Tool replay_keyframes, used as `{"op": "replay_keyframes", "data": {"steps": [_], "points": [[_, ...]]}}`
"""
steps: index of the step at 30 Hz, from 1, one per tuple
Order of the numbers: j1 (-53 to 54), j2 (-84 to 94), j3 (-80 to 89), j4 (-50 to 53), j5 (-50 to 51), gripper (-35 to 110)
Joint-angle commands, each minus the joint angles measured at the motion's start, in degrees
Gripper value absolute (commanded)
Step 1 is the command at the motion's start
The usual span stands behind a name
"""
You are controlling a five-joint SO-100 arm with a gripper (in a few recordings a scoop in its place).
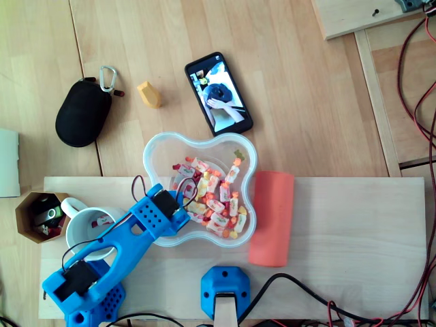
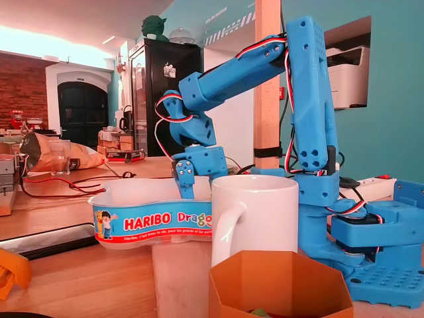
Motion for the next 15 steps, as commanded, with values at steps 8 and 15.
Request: {"op": "replay_keyframes", "data": {"steps": [8, 15], "points": [[5.0, 1.3, -2.2, 1.4, -1.2, 13], [5.2, 1.2, -1.6, 1.2, -2.7, 13]]}}
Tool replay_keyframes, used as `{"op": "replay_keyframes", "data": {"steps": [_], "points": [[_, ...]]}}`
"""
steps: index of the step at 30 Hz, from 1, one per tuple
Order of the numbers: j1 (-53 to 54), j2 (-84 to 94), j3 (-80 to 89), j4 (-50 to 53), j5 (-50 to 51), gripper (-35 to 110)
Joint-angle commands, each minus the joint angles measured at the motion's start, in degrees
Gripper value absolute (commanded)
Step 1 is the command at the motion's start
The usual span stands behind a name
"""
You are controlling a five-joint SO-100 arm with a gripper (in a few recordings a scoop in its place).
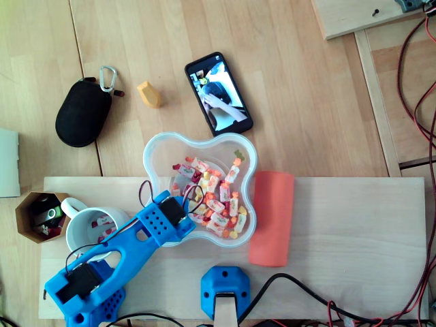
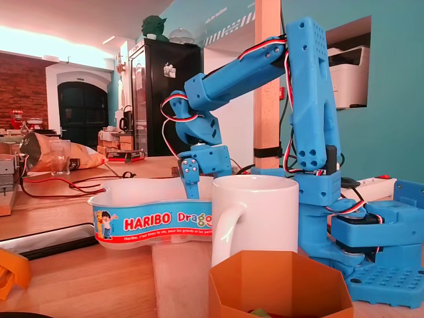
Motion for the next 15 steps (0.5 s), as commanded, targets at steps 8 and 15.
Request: {"op": "replay_keyframes", "data": {"steps": [8, 15], "points": [[1.3, -2.7, -1.2, 0.2, -0.5, 13], [1.3, -5.4, -2.8, 0.2, -0.5, 12]]}}
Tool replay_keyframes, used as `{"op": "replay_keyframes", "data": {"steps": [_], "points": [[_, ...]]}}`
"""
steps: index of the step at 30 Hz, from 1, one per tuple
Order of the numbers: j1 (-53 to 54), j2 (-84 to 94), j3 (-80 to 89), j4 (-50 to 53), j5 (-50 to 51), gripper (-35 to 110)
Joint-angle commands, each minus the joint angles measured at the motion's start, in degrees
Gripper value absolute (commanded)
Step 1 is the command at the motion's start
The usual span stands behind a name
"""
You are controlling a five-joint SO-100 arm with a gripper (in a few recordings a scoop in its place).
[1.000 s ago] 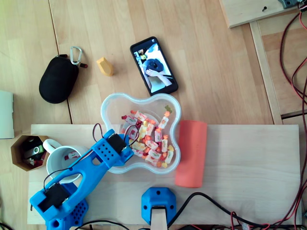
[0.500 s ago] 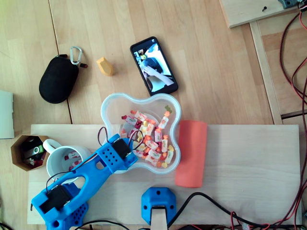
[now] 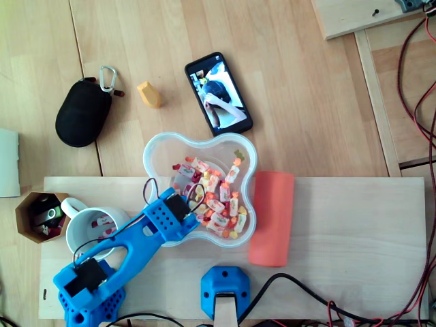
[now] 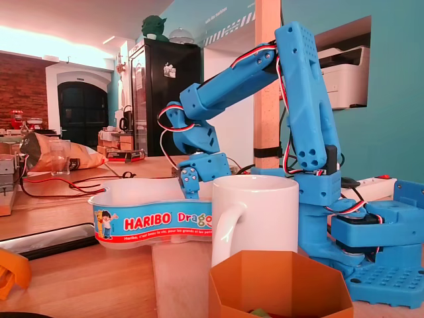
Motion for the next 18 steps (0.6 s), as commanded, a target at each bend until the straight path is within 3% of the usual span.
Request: {"op": "replay_keyframes", "data": {"steps": [1, 7, 14, 18], "points": [[1.3, 0.7, -0.9, 0.4, 0.0, 12], [1.3, 0.7, -1.0, 0.4, 0.0, 11], [1.3, 0.7, -1.2, 0.4, 0.0, -5], [1.2, 0.7, -5.3, 1.5, 0.1, -4]]}}
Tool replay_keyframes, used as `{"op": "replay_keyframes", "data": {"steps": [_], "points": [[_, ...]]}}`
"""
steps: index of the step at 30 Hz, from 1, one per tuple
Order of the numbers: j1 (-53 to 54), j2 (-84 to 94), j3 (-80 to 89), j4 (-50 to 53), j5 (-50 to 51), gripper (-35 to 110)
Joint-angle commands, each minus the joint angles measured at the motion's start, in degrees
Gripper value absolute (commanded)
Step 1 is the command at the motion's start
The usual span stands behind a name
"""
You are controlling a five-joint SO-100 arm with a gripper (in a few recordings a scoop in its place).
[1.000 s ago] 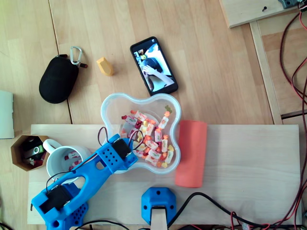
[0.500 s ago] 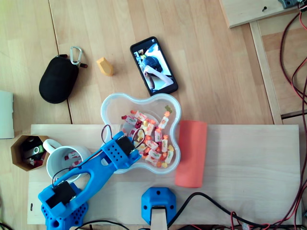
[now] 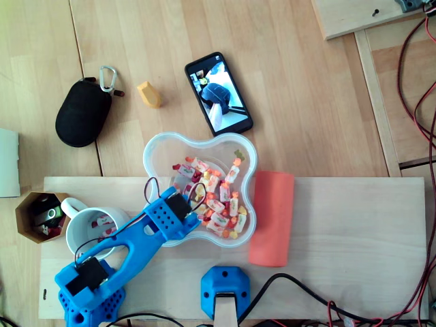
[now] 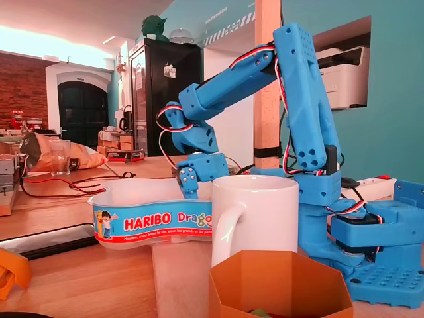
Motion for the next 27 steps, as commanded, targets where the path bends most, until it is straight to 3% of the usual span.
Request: {"op": "replay_keyframes", "data": {"steps": [1, 20, 27], "points": [[1.2, 1.2, -5.3, 1.7, -0.5, -3], [1.1, 1.8, -48.6, 19.5, 8.0, -4], [-6.0, 16.0, -50.1, 20.2, 8.3, -4]]}}
